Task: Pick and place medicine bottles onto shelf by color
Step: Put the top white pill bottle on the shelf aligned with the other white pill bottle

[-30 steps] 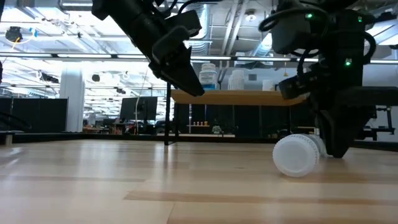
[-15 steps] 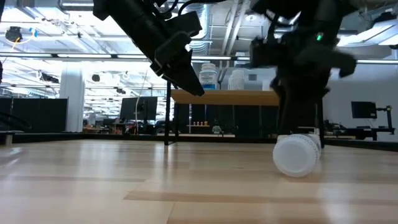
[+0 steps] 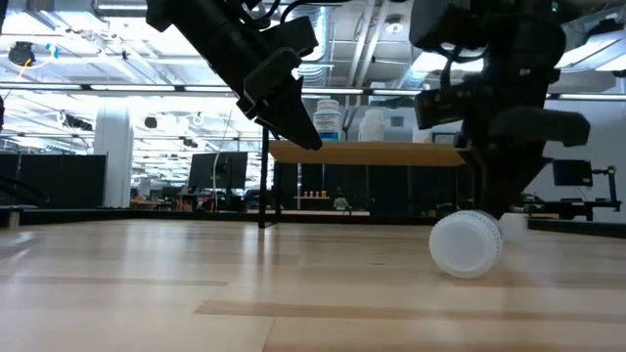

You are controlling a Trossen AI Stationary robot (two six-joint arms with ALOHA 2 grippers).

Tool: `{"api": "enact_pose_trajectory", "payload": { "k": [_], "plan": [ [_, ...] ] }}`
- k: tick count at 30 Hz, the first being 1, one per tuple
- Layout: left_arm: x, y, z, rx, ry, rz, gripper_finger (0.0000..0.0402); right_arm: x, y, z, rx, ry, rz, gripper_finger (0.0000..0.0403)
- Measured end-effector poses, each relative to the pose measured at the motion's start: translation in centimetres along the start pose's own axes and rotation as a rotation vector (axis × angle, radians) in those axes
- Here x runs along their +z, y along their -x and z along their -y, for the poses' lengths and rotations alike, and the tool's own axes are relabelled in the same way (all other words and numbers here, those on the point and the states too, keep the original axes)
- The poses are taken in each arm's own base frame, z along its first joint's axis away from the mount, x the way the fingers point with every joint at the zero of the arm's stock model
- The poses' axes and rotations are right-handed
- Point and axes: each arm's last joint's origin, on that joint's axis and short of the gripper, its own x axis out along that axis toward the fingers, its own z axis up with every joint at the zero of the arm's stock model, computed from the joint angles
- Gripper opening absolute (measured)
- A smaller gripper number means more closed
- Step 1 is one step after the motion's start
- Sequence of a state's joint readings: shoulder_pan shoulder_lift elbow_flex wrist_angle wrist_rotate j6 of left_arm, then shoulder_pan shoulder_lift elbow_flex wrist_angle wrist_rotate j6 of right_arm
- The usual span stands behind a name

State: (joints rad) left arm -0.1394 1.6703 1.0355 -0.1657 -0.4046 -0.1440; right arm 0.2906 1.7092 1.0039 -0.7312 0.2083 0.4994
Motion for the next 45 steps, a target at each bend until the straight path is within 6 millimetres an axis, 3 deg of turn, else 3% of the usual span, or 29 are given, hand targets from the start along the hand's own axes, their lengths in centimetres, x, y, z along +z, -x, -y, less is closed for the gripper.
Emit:
{"api": "enact_pose_trajectory", "payload": {
  "k": [11, 17, 21, 25, 28, 32, 37, 42, 45],
  "plan": [
    [0.0, 0.0, 0.0, -0.001, 0.000, 0.000, 0.0194, -0.8, 1.4, 0.8, -0.115, -0.063, -0.121, 0.0120],
    [0.0, 0.0, 0.0, -0.004, 0.000, -0.001, 0.0194, -3.4, 2.8, 1.0, -0.264, -0.016, -0.174, 0.0120],
    [0.0, 0.0, 0.1, -0.018, 0.000, -0.003, 0.0194, -6.3, 5.6, 1.0, -0.274, -0.112, -0.061, 0.0120],
    [0.0, 0.0, 0.1, -0.026, -0.005, -0.004, 0.0194, -9.5, 7.8, 0.6, -0.207, -0.199, 0.237, 0.0120],
    [0.0, 0.0, 0.1, -0.028, -0.004, -0.004, 0.0194, -11.8, 7.3, 0.6, -0.122, -0.257, 0.377, 0.0120],
    [0.0, 0.0, 0.1, -0.029, -0.004, -0.005, 0.0194, -13.4, 5.2, 0.9, -0.043, -0.310, 0.408, 0.0120],
    [0.1, -0.2, 0.2, -0.094, -0.048, 0.007, 0.0194, -13.0, 4.2, 1.0, -0.027, -0.332, 0.422, 0.0120],
    [0.8, -3.0, 1.0, -0.251, -0.073, 0.123, 0.0194, -12.3, 3.8, 1.5, -0.049, -0.338, 0.413, 0.0120],
    [1.4, -4.7, 1.1, -0.243, -0.071, 0.127, 0.0194, -11.9, 3.7, 1.9, -0.057, -0.360, 0.412, 0.0124]
  ]
}}
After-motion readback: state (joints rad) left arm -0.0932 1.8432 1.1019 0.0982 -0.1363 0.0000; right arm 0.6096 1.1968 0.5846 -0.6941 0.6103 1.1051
